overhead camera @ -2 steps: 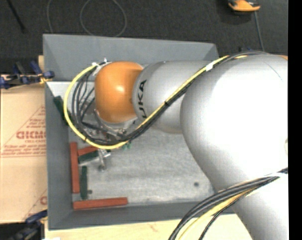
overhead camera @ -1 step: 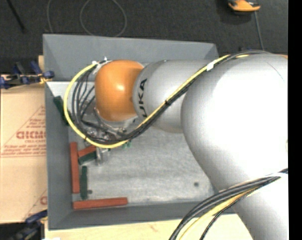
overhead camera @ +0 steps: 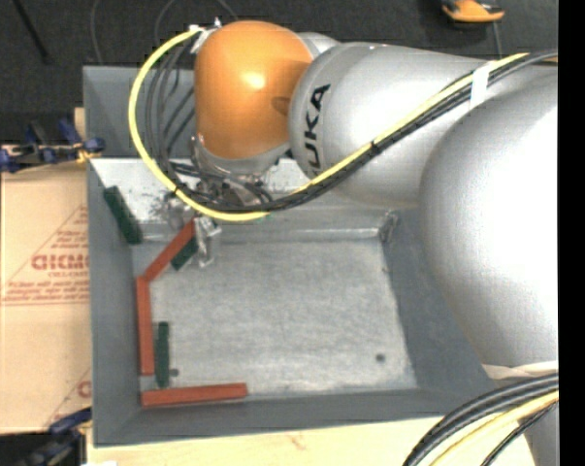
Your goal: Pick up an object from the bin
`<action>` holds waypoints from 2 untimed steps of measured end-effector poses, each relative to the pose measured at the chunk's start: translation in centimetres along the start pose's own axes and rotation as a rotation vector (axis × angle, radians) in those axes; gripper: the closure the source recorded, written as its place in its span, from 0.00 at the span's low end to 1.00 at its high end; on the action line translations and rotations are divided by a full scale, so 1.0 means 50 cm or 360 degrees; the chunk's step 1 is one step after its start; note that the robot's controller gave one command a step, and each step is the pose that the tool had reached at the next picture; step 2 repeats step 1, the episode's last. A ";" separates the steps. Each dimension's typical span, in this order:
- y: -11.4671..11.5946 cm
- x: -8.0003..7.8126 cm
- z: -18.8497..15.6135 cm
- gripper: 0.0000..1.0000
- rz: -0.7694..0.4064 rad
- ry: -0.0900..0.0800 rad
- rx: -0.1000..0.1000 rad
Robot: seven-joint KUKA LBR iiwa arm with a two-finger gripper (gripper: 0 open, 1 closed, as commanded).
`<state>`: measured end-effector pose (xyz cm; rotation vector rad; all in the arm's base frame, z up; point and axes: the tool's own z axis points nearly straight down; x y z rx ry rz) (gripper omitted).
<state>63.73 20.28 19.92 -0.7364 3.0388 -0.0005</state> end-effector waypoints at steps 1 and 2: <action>-0.049 -0.004 -0.094 1.00 -0.0423 0.0006 -0.0002; -0.049 -0.004 -0.094 1.00 -0.0423 0.0006 -0.0002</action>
Offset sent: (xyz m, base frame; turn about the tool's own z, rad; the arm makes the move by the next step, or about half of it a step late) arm 0.0097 -0.0189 0.0436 -0.2688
